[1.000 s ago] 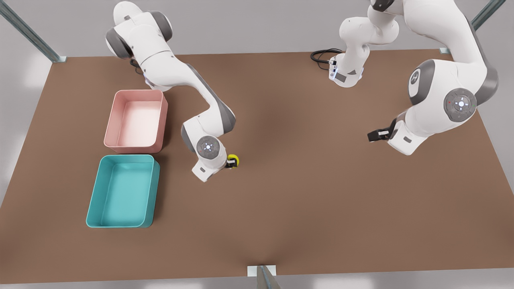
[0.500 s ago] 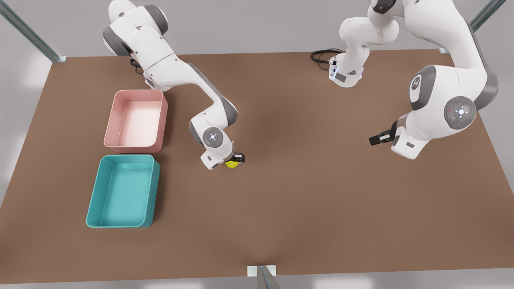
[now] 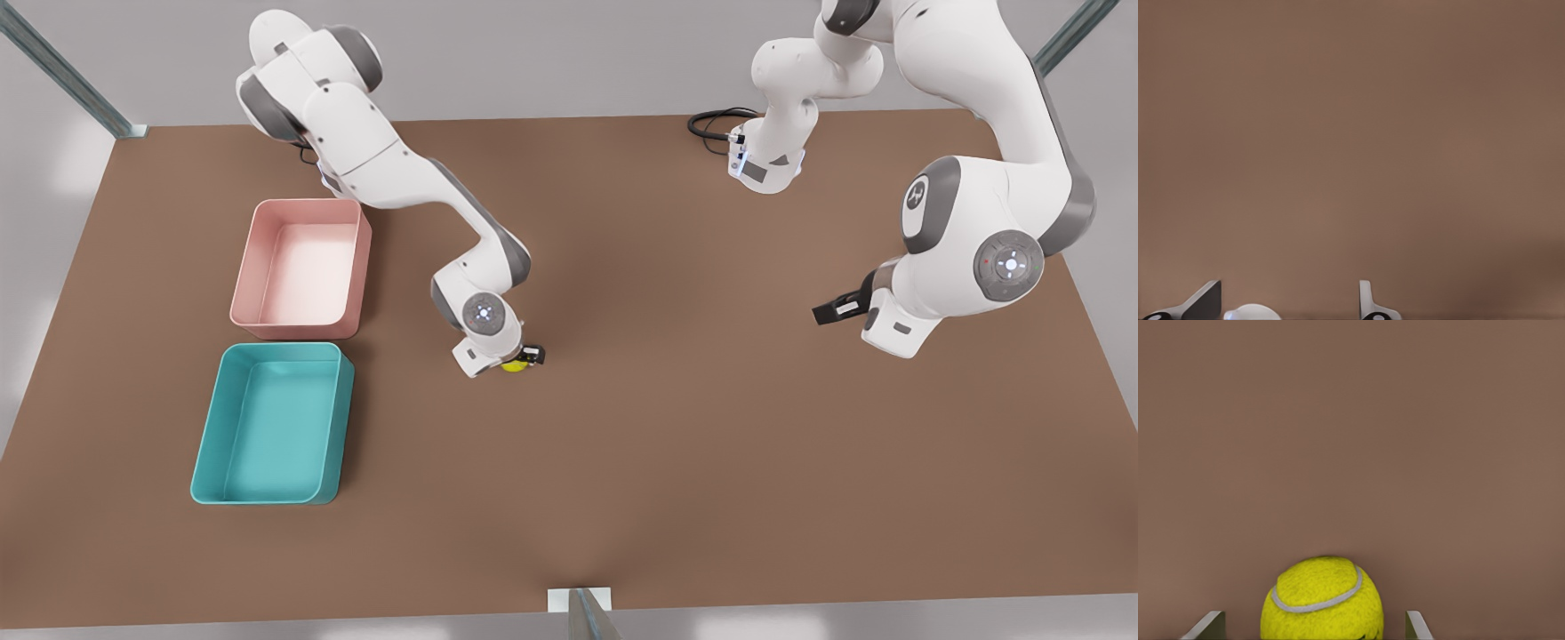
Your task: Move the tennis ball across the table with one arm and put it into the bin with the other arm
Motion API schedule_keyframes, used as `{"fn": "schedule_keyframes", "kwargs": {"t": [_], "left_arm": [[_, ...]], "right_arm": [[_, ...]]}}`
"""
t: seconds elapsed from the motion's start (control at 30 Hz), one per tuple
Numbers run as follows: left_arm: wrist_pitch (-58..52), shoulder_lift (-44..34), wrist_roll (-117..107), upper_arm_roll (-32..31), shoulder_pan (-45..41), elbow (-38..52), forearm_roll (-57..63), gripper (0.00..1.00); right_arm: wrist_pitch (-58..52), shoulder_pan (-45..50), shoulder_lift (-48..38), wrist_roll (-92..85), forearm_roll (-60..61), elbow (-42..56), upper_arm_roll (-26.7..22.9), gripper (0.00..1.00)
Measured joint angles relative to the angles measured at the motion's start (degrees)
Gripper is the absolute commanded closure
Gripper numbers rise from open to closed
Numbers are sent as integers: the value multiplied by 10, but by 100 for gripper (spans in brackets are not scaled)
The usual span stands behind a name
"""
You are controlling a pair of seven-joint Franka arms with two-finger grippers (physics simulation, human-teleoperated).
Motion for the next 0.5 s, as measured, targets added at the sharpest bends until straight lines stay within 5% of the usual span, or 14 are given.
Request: {"fn": "schedule_keyframes", "kwargs": {"t": [0.5], "left_arm": [[-1,0,-8,0,-1,1,1,0]], "right_arm": [[26,10,26,18,0,-3,-1,0]]}}
